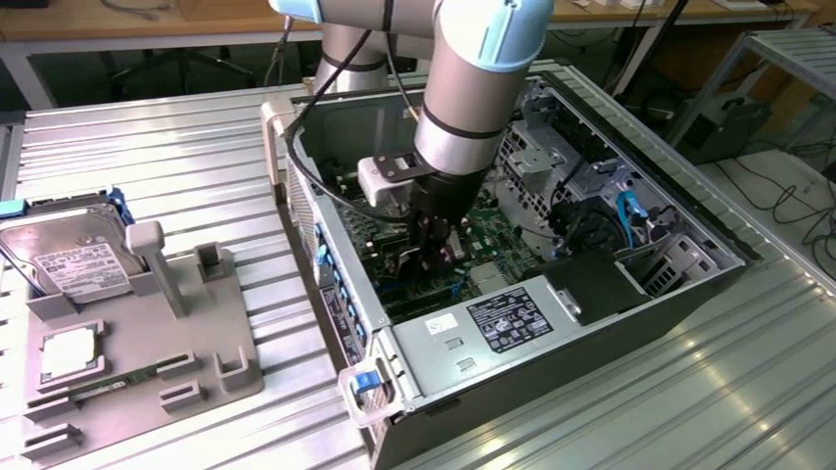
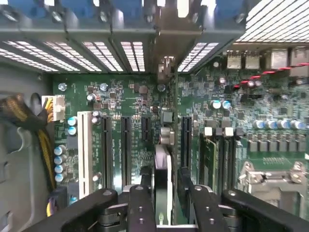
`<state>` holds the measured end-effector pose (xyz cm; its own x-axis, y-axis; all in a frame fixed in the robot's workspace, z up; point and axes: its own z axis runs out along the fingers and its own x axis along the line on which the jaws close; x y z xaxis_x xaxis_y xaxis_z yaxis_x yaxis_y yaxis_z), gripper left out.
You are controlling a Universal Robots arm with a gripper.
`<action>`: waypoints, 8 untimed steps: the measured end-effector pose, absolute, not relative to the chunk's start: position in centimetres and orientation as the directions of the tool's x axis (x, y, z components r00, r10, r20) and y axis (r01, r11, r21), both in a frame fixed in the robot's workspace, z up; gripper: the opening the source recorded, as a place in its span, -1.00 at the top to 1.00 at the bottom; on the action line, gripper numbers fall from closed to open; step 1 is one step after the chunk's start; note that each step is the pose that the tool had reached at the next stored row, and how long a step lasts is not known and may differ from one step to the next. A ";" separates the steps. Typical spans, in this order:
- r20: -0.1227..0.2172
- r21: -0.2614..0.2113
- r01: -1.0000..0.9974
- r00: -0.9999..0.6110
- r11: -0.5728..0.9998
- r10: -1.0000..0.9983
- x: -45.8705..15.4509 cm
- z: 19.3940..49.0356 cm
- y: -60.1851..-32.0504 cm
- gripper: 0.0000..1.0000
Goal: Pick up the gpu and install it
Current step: 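Insert the gpu into the slot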
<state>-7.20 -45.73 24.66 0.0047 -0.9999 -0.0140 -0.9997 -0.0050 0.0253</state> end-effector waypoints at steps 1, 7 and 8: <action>-0.014 0.025 -1.000 0.005 -0.005 -1.000 -7.2 25.6 -45.7 0.30; -0.014 0.024 -1.000 0.005 -0.005 -1.000 -7.2 28.4 -45.7 0.30; -0.014 0.023 -1.000 0.005 -0.005 -1.000 -7.2 28.7 -45.7 0.30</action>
